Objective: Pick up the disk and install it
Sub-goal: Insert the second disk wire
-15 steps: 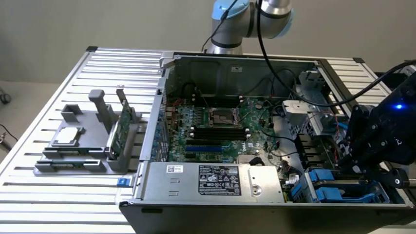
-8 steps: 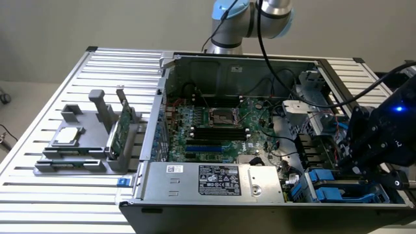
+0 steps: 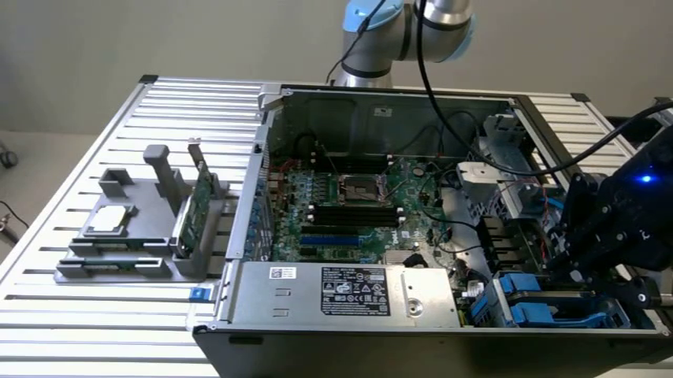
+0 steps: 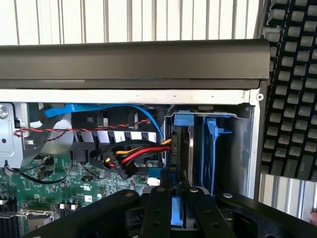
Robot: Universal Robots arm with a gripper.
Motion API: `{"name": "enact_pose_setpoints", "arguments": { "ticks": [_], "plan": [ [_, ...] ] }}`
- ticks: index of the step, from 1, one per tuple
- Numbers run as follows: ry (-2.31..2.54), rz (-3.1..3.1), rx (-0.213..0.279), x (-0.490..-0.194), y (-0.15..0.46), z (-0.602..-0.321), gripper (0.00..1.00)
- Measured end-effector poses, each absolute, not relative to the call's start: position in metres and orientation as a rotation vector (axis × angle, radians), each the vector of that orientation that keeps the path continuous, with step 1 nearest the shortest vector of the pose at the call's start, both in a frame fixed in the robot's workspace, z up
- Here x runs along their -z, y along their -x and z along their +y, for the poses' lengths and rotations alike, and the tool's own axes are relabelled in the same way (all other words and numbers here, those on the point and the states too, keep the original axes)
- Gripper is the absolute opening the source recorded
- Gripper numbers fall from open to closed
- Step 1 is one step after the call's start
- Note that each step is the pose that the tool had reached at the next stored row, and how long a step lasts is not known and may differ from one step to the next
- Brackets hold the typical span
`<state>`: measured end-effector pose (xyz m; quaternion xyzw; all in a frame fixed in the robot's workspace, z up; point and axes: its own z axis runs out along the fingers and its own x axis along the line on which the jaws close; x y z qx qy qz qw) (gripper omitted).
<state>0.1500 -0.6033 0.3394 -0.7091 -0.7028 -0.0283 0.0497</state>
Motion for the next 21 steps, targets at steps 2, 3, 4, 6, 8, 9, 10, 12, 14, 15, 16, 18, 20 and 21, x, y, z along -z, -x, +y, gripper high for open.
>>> {"name": "enact_pose_setpoints", "arguments": {
  "ticks": [2, 3, 4, 6, 8, 9, 10, 12, 14, 15, 16, 18, 20, 21],
  "plan": [
    [2.159, -2.14, 0.088, -0.3393, -0.1501, -0.6034, 0.16],
    [2.158, -2.139, 0.089, -0.3391, -0.1501, -0.6035, 0.16],
    [2.158, -2.139, 0.09, -0.339, -0.1502, -0.6036, 0.16],
    [2.157, -2.138, 0.091, -0.3386, -0.1502, -0.604, 0.16],
    [2.156, -2.137, 0.093, -0.3381, -0.1503, -0.6045, 0.16],
    [2.156, -2.137, 0.094, -0.3378, -0.1503, -0.6047, 0.16],
    [2.156, -2.137, 0.094, -0.3374, -0.1503, -0.6049, 0.16],
    [2.155, -2.136, 0.096, -0.3366, -0.1503, -0.6055, 0.16],
    [2.154, -2.135, 0.097, -0.3356, -0.1503, -0.6059, 0.16],
    [2.154, -2.135, 0.098, -0.3352, -0.1504, -0.6061, 0.16],
    [2.154, -2.135, 0.098, -0.3348, -0.1504, -0.6064, 0.16],
    [2.154, -2.135, 0.098, -0.3345, -0.1503, -0.6066, 0.16],
    [2.153, -2.134, 0.099, -0.3343, -0.1503, -0.6069, 0.16],
    [2.153, -2.134, 0.1, -0.3342, -0.1503, -0.607, 0.18]
  ]
}}
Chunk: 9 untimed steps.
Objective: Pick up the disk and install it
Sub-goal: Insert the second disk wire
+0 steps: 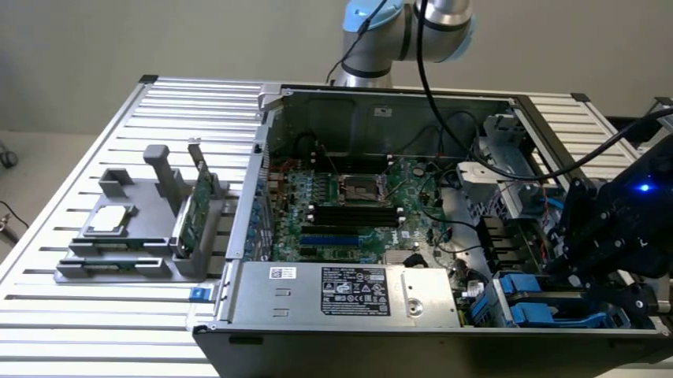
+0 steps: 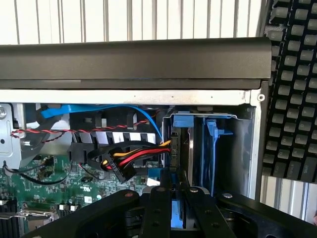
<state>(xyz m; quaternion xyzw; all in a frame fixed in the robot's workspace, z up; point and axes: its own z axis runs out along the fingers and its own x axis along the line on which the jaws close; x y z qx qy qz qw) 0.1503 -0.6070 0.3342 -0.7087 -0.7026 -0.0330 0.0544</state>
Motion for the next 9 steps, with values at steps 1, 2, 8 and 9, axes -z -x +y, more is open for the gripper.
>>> {"name": "enact_pose_setpoints", "arguments": {
  "ticks": [1, 2, 8, 9],
  "plan": [
    [2.152, -2.134, 0.101, -0.3344, -0.1503, -0.6071, 0.18],
    [2.152, -2.134, 0.101, -0.3349, -0.1503, -0.6072, 0.25],
    [2.148, -2.13, 0.109, -0.3429, -0.1466, -0.6078, 0.25],
    [2.146, -2.128, 0.112, -0.3436, -0.1445, -0.6079, 0.25]
  ]
}}
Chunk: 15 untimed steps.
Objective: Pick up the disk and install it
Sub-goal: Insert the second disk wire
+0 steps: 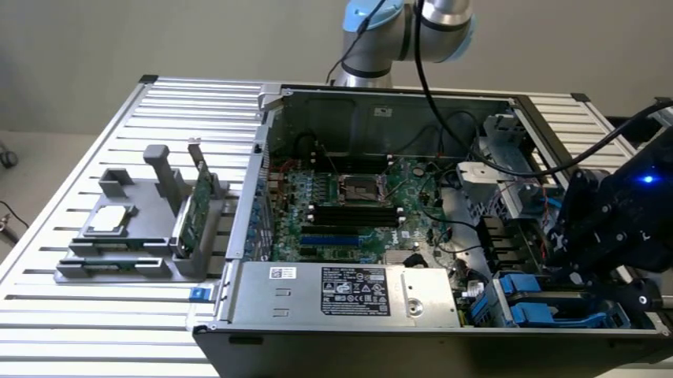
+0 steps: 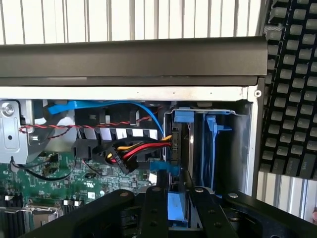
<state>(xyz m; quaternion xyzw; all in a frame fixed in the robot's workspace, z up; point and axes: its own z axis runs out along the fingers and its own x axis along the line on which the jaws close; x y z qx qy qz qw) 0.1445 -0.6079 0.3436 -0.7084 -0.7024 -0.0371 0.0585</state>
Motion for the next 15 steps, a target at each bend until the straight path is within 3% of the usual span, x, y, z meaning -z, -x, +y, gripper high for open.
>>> {"name": "enact_pose_setpoints", "arguments": {
  "ticks": [10, 12, 14, 15],
  "plan": [
    [2.137, -2.13, 0.12, -0.361, -0.127, -0.608, 0.25],
    [2.137, -2.131, 0.123, -0.362, -0.123, -0.608, 0.23],
    [2.138, -2.131, 0.123, -0.362, -0.123, -0.608, 0.11],
    [2.138, -2.131, 0.123, -0.362, -0.123, -0.608, 0.11]
  ]
}}
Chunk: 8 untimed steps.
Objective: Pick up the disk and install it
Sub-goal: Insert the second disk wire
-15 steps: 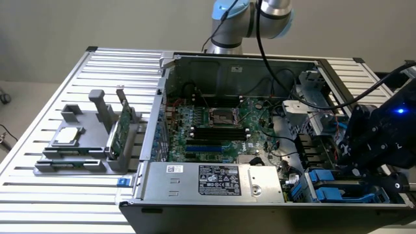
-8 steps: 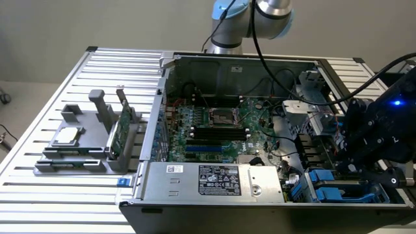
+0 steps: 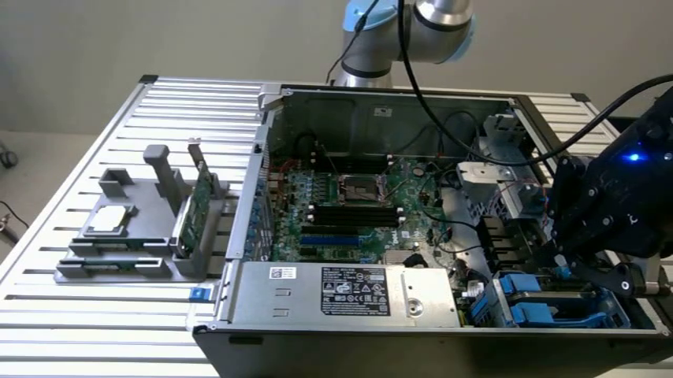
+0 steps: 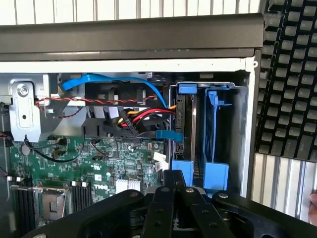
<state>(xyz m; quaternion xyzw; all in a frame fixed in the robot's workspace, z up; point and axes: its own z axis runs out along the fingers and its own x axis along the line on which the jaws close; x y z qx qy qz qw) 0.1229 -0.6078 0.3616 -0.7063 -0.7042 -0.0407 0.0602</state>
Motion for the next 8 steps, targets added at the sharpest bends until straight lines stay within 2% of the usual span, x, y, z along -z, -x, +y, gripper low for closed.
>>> {"name": "enact_pose_setpoints", "arguments": {
  "ticks": [8],
  "plan": [
    [2.138, -2.131, 0.123, -0.3617, -0.1229, -0.6078, 0.11]
  ]
}}
